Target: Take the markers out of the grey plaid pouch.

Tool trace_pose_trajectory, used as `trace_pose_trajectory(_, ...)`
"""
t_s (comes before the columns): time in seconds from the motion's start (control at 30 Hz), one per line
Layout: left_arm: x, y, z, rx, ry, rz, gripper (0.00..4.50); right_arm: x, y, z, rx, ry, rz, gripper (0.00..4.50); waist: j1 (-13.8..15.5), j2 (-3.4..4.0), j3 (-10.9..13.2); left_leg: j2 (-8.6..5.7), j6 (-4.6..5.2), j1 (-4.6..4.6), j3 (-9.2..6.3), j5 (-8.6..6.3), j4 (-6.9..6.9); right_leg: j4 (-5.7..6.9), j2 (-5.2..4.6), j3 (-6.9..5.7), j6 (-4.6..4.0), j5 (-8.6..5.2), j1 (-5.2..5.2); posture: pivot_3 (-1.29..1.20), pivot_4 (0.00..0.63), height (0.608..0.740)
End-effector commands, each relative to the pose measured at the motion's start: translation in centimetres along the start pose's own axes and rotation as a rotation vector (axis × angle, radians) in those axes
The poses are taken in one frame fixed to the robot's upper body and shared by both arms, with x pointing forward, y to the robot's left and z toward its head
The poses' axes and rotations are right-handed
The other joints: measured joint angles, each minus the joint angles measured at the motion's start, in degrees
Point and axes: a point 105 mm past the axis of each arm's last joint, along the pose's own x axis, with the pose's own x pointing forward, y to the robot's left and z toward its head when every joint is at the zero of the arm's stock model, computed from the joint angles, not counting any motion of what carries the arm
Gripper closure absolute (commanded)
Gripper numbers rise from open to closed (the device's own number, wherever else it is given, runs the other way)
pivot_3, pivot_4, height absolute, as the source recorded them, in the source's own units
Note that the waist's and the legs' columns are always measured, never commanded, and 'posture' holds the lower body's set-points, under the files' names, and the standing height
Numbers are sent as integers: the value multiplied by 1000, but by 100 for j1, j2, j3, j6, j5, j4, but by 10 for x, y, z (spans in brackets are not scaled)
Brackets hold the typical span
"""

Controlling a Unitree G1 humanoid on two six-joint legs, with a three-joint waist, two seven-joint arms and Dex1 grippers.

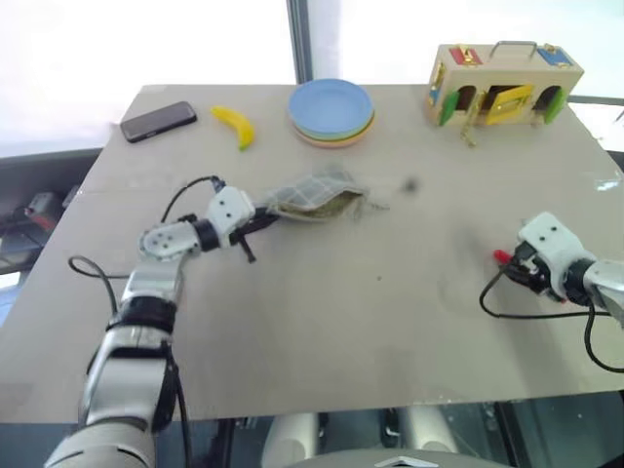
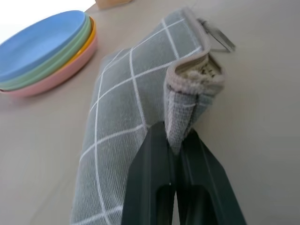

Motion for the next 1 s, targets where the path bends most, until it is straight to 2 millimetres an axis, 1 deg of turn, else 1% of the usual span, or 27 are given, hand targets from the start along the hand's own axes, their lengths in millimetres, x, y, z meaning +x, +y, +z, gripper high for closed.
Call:
trace_pose_trajectory(0.03, -19, 22, -8, 79, 92, 5, 3853, -13, 25, 53, -59, -237, 81, 1200, -8, -8, 3, 1, 0, 1, 1, 0, 0, 0, 0, 0, 9, -5, 0, 0, 150, 740)
trace_pose_trajectory(0.07, -22, 25, -8, 77, 100, 7, 3649, -13, 38, 61, -45, -287, 127, 1200, -12, -15, 1, 2, 0, 2, 1, 0, -1, 0, 1, 0, 16, -9, 0, 0, 150, 740)
trace_pose_trajectory(0.1, -24, 27, -8, 65, 90, 18, 3152, -13, 47, 67, -32, -323, 162, 1200, -13, -16, 0, 4, 0, 3, 1, -1, -4, 1, 2, -1, 16, -9, 0, 0, 150, 740)
trace_pose_trajectory(0.13, -25, 30, -6, 18, 62, 30, 2672, -12, 56, 69, -24, -349, 185, 1200, -7, -16, 0, 6, -1, 4, 2, -1, -5, 0, 4, -1, 16, -9, -1, 0, 150, 740)
trace_pose_trajectory(0.17, -25, 29, -3, -59, 13, 24, 2322, -10, 64, 69, -24, -360, 194, 1200, 1, -20, 2, 7, -1, 3, 1, -1, -7, 2, 1, 0, 13, -8, -1, 0, 150, 740)
trace_pose_trajectory(0.2, -26, 30, 1, -106, -34, 23, 1750, -8, 70, 69, -22, -367, 199, 1200, 8, -23, 3, 8, -1, 1, 1, -1, -5, 1, 1, -1, 9, -5, -1, 0, 150, 740)
trace_pose_trajectory(0.23, -28, 28, 5, -157, -87, 11, 1464, -8, 76, 69, -12, -380, 195, 1200, 18, -27, 4, 10, -1, -2, -1, -1, -4, 2, -2, -1, 1, -1, -1, 0, 150, 740)
trace_pose_trajectory(0.3, -33, 22, 15, -276, -180, -16, 1464, -8, 81, 67, 13, -399, 164, 1200, 5, -30, 2, 8, 0, -8, -3, -1, 0, 1, -10, -2, -1, 1, -1, 0, 150, 740)
trace_pose_trajectory(0.33, -38, 15, 19, -312, -205, -31, 1464, -10, 83, 65, 22, -405, 148, 1200, -4, -30, 2, 7, 2, -8, 1, -2, 1, 1, -13, 3, -1, 1, -1, 0, 150, 740)
trace_pose_trajectory(0.4, -47, -3, 24, -345, -200, -48, 1464, -15, 87, 57, 55, -404, 136, 1200, -32, -29, 1, 9, 6, -2, -11, -6, 0, 3, -20, 22, 0, 1, -2, 0, 150, 740)
trace_pose_trajectory(0.43, -52, -13, 27, -382, -197, -48, 1353, -20, 90, 49, 72, -397, 137, 964, -49, -29, 1, 7, 9, 4, -9, -8, 1, 6, -21, 26, 2, 0, 0, 0, 150, 740)
trace_pose_trajectory(0.47, -57, -28, 29, -424, -192, -56, 1295, -26, 91, 38, 72, -371, 127, 685, -64, -29, 0, 8, 9, 4, -8, -8, 0, 5, -21, 29, 2, 0, -1, 0, 150, 740)
trace_pose_trajectory(0.5, -61, -38, 32, -457, -185, -61, 1295, -30, 92, 30, 67, -352, 120, 356, -75, -30, 0, 9, 9, 4, -9, -9, -1, 4, -22, 30, 3, -1, -2, 0, 150, 740)
trace_pose_trajectory(0.53, -66, -53, 31, -470, -161, -56, 1295, -38, 93, 17, 57, -316, 123, 124, -75, -30, 0, 9, 10, 7, -9, -12, -4, 5, -25, 32, 10, -5, -1, 0, 150, 740)
trace_pose_trajectory(0.57, -70, -66, 32, -494, -149, -44, 1295, -46, 91, 2, 30, -274, 110, 124, -66, -29, 1, 11, 11, 9, -10, -13, -3, 6, -25, 30, 11, -6, -2, 0, 150, 740)
trace_pose_trajectory(0.6, -75, -75, 31, -517, -137, -24, 1295, -54, 89, -9, 21, -237, 100, 124, -43, -28, 1, 10, 11, 11, -12, -13, -4, 6, -26, 29, 11, -7, 0, 0, 150, 740)
trace_pose_trajectory(0.63, -79, -82, 29, -525, -114, -6, 1295, -62, 88, -17, 24, -213, 105, 124, -23, -22, -1, 10, 11, 11, -13, -14, -1, 7, -25, 25, 24, -20, 0, 0, 150, 740)
trace_pose_trajectory(0.67, -82, -88, 27, -530, -92, -2, 1295, -69, 88, -22, 33, -204, 116, 124, -7, -22, -6, 9, 11, 17, -11, -14, -5, 5, -31, 28, 19, -27, 3, 0, 150, 740)
trace_pose_trajectory(0.73, -90, -94, 23, -553, -60, 12, 1295, -80, 80, -24, 55, -208, 82, 124, 2, -23, -5, 15, 9, 43, -13, -14, -1, 7, -32, 21, 7, -35, 26, 0, 150, 740)
trace_pose_trajectory(0.77, -94, -95, 21, -555, -46, 14, 1295, -85, 77, -25, 68, -208, 71, 124, 1, -22, -4, 23, -13, 43, -12, -22, 0, 7, -34, 18, 7, -36, 24, 0, 150, 740)
trace_pose_trajectory(0.83, -99, -96, 18, -560, -24, 18, 1295, -91, 73, -28, 65, -192, 59, 124, -3, -20, -4, 30, -21, 53, -11, -26, 1, 6, -48, 16, 6, -36, 22, 0, 150, 740)
trace_pose_trajectory(1.0, -105, -95, 12, -575, -2, 31, 1295, -96, 76, -29, 66, -177, 72, 124, -4, -6, -2, 65, -24, 60, -5, -28, -1, -5, -76, -17, 5, -36, 16, 0, 150, 740)
